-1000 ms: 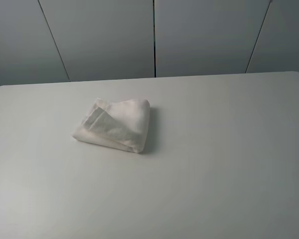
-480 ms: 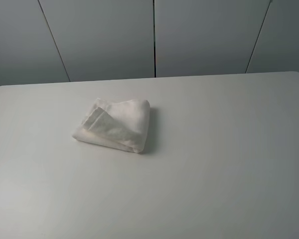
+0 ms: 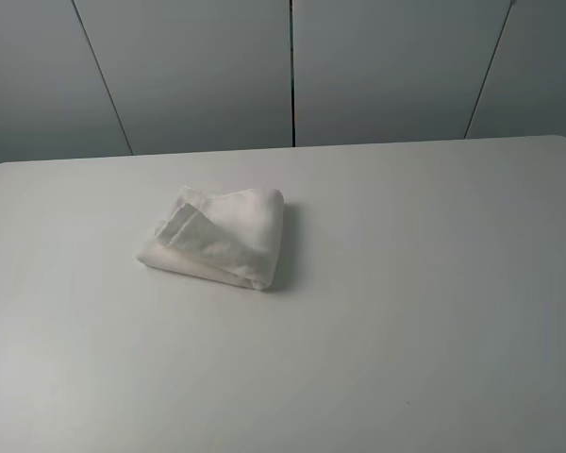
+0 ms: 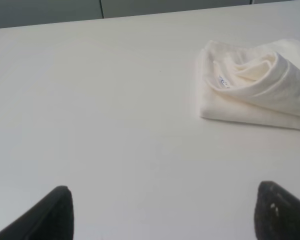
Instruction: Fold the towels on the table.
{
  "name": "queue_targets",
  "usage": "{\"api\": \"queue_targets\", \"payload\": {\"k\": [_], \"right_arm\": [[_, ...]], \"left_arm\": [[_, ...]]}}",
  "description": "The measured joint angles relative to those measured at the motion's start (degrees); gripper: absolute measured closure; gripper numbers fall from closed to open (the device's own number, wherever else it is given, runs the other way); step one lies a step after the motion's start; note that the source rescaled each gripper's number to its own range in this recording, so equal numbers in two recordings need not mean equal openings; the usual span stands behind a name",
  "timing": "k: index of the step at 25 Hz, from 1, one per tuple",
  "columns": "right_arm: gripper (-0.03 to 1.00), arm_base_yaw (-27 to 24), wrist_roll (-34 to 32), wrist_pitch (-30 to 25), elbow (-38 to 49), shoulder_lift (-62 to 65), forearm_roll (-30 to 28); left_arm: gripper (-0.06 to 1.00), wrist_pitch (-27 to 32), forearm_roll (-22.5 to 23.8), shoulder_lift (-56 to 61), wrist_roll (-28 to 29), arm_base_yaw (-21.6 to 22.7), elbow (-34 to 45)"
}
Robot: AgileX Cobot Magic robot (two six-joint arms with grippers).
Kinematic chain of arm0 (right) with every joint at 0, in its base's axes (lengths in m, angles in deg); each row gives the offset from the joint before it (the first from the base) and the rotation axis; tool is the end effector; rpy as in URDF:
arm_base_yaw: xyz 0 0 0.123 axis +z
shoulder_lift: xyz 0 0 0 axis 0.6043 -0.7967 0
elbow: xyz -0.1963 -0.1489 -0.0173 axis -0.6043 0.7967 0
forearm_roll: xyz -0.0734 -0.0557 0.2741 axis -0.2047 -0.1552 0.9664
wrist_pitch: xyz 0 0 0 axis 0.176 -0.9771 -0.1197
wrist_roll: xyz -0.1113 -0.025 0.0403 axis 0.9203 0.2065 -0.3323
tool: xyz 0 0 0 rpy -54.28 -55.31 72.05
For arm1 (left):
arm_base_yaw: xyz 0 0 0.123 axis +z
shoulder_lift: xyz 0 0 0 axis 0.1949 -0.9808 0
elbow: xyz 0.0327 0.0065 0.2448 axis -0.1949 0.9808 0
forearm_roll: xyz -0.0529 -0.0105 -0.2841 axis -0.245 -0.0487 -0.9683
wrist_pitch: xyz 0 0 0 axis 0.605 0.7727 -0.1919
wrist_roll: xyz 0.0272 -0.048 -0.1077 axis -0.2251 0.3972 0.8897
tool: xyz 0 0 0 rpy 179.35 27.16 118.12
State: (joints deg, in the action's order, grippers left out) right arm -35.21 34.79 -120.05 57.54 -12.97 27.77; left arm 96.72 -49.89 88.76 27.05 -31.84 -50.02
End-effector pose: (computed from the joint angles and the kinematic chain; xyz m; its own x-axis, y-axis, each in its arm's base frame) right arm 0.0899 0.0031 0.2820 -0.4772 0.0156 -0.8787 -0.0191 0.9994 0.0282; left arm 0.0849 -0.0312 0.2828 -0.4450 0.1527 -0.8824 0.3417 0.9398 -0.0097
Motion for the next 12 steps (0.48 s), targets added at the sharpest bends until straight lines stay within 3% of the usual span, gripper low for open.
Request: {"api": "queue_targets", "payload": {"k": [3,12], "right_arm": [[-0.03,-3.09,0.0,0.0,0.0,0.0,0.0],[-0.03,-3.43,0.0,0.0,0.0,0.0,0.54]], "left_arm": [[0.01,0.0,0.0,0.0,0.0,0.0,0.0],[0.01,0.0,0.21,0.0,0.0,0.0,0.0]]}}
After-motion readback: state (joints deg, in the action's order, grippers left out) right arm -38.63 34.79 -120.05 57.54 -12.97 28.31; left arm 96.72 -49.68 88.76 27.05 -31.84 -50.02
